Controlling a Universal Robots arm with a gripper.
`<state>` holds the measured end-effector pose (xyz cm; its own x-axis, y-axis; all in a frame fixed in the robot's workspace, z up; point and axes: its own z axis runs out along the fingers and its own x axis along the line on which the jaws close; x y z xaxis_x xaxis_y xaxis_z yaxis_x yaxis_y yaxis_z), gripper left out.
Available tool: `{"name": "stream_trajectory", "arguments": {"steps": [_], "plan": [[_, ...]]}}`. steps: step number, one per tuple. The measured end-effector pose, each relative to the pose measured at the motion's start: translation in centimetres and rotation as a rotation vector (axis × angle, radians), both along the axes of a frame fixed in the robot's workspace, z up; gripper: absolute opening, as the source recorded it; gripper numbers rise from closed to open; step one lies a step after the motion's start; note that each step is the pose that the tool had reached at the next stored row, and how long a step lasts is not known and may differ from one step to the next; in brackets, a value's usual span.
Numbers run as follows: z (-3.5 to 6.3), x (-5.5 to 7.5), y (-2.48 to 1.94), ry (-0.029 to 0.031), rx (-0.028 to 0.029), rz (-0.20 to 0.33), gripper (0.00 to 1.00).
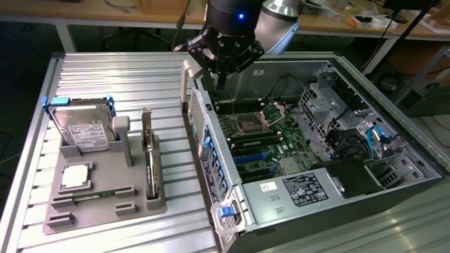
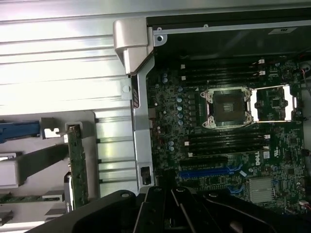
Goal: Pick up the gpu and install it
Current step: 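Reach for the gpu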
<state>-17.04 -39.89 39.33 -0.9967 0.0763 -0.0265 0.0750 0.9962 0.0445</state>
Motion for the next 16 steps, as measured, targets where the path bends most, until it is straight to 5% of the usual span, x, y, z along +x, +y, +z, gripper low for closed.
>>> {"name": "stream_trajectory", "arguments": {"steps": [16], "plan": [[0.0,-5.4,-0.01,0.0,0.0,0.0,0.11]]}}
